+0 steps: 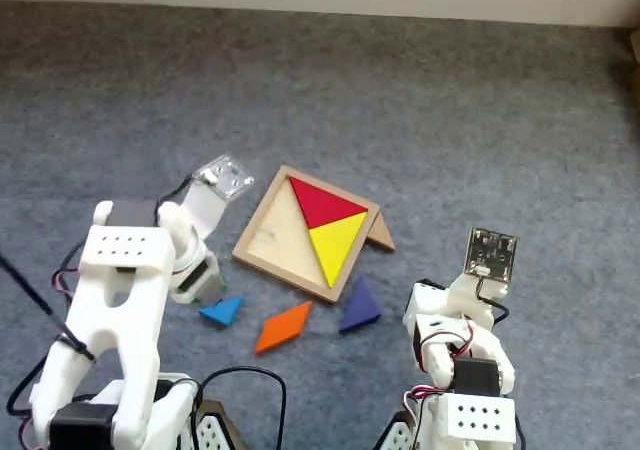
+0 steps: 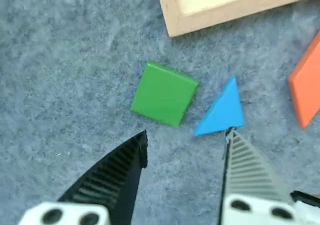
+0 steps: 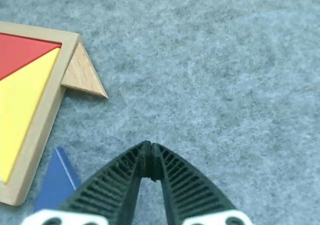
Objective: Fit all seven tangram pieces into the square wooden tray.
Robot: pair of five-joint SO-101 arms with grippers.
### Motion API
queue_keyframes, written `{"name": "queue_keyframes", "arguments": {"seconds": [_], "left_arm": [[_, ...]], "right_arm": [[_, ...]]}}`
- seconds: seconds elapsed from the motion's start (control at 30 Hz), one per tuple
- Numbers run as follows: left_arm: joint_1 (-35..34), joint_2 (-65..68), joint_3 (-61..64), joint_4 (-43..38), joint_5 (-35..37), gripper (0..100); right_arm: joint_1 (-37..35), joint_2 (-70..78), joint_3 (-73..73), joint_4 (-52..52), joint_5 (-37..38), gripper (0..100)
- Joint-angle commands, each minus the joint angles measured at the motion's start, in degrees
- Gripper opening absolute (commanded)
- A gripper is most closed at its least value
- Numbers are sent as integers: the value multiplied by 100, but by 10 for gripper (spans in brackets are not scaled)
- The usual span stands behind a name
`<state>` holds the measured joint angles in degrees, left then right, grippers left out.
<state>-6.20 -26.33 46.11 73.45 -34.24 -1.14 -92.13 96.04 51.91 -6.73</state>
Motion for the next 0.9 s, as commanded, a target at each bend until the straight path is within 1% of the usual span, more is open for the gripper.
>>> {"name": "queue_keyframes", "arguments": {"seconds": [0.0, 0.1, 0.2, 0.4, 0.53, 0.63, 0.73, 0.87], "left_arm": [[-136, -163, 418, -826, -387, 264], [-145, -13, 532, -1187, -413, 287], [-145, 576, 365, -1459, -422, 289], [-207, 2273, -708, -1451, -431, 288], [-365, 3099, -1420, -1451, -431, 287], [-374, 3415, -1754, -1169, -448, 229], [-347, 3486, -1912, -818, -756, 167], [-347, 3424, -2229, -325, -809, 133]], "right_arm": [[66, -84, 585, -75, 44, 12], [66, -84, 585, -75, 44, 12], [66, -84, 585, -75, 44, 12], [66, -84, 585, -75, 44, 12], [66, -84, 585, -75, 44, 12], [66, -84, 585, -75, 44, 12], [66, -84, 585, -75, 44, 12], [66, -84, 585, -75, 44, 12]]}}
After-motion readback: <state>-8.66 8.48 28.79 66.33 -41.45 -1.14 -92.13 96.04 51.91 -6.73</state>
